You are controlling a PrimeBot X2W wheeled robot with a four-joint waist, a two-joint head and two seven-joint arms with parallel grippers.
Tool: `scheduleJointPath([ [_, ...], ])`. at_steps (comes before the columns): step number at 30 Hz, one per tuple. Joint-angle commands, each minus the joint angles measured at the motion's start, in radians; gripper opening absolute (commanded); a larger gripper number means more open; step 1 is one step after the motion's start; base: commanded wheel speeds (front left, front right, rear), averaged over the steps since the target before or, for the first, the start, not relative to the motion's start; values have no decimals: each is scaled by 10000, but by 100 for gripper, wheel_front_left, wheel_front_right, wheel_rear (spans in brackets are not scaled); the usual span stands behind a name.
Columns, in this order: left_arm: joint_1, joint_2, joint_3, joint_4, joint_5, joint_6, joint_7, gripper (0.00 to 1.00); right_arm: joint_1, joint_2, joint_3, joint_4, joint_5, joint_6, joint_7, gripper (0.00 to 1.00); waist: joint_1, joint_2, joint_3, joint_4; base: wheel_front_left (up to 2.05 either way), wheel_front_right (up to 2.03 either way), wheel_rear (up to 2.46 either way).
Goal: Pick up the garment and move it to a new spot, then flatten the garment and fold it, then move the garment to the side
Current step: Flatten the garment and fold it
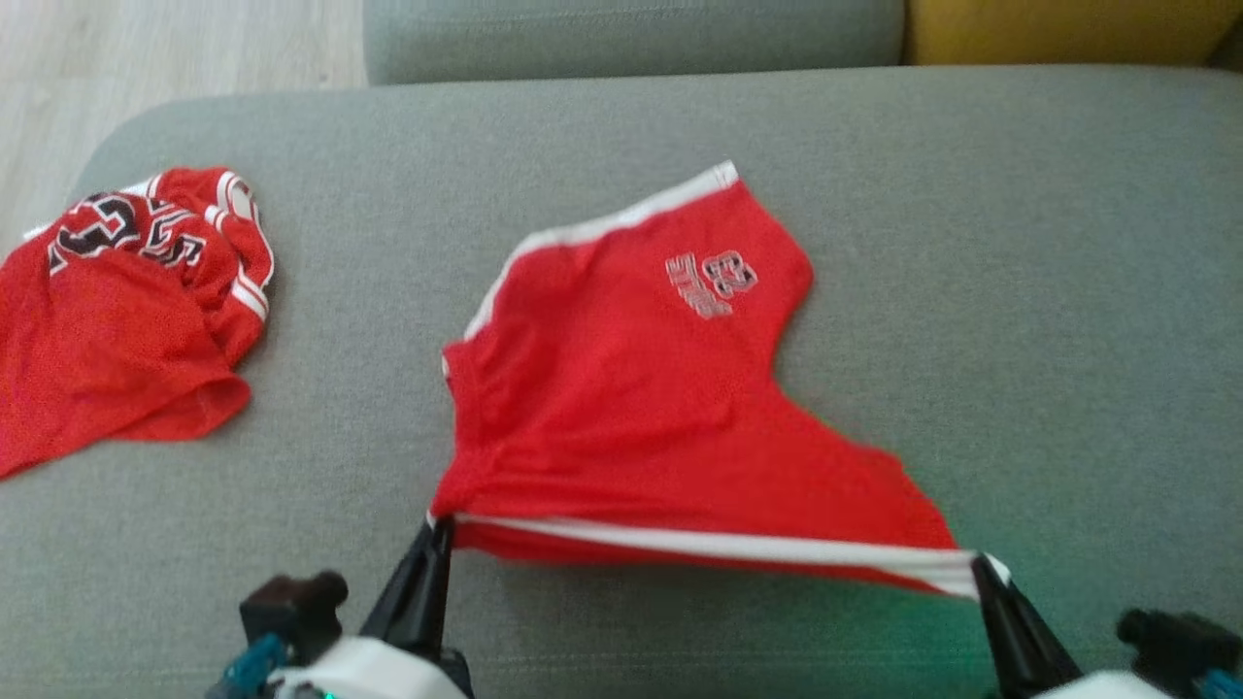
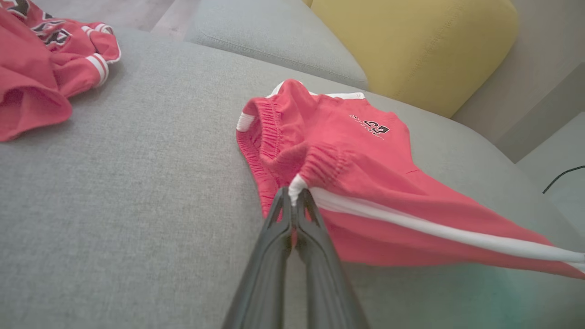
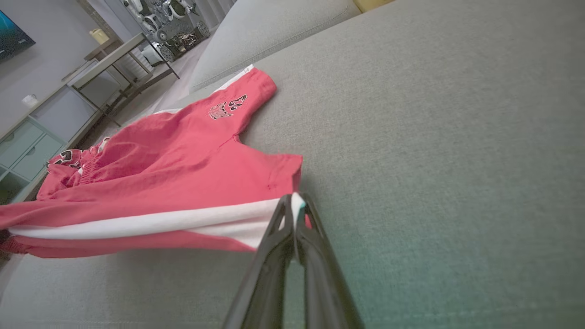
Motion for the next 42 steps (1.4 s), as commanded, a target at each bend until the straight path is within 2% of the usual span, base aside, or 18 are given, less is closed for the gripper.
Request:
scheduleJointPath([
  [1,-8,161,363,-657,-86,160,100,0,99,-101,-7,-719,60,65,178,0,1,-1,-169,-46,0,0,0],
  [4,492,269,391,-1270,-162,390,402,0,601,-100,-159,-1516,40,65,505,0,1,-1,-281,-62,0,0,0],
  [8,523,402,425,-1591,-187,473,652,0,549,-99,-524,-1854,-221,65,850,0,1,-1,-273,46,0,0,0],
  [11,53,487,431,-1544,-194,368,839,0,-265,-98,-673,-1699,-486,65,1057,0,1,-1,-39,174,0,0,0],
  [14,-726,550,391,-1166,-280,83,1090,0,-1630,-98,-600,-1130,-715,65,1195,0,1,-1,266,385,0,0,0],
  [21,-2789,394,508,-1,-807,-587,1490,0,-5797,-201,199,1420,-1213,65,1105,0,1,-1,1419,802,0,0,0],
  [22,-3309,237,630,352,-1135,-791,1506,0,-6927,-332,469,2384,-1219,65,967,0,1,-1,1709,956,0,0,0],
  [27,-4659,-202,744,1501,-1920,-1357,1725,0,-9287,-782,816,4752,-1098,65,500,0,1,-1,2535,1537,0,0,0],
  [31,-5715,-526,580,2551,-2112,-1658,1656,0,-10662,-1118,1110,6387,-1009,65,74,0,1,-1,3018,1913,0,0,0],
  [32,-5715,-526,580,2551,-2112,-1658,1656,0,-10662,-1118,1110,6387,-1009,65,74,0,1,-1,3018,1913,0,0,0],
  [39,-6898,-774,243,4251,-2265,-1976,1306,0,-12062,-1299,1757,8647,-856,65,-548,0,1,-1,3516,2148,0,0,0],
  [40,-7003,-787,157,4451,-2265,-2010,1266,0,-12158,-1283,1815,8889,-817,65,-678,15,1,-1,3536,2151,0,0,0],
  [41,-7079,-797,93,4622,-2277,-2039,1197,19,-12228,-1252,1893,9096,-782,65,-828,47,1,-1,3548,2139,0,0,0],
  [42,-7123,-808,46,4768,-2304,-2062,1103,48,-12273,-1218,1990,9273,-746,65,-993,100,1,-1,3547,2123,0,0,0],
])
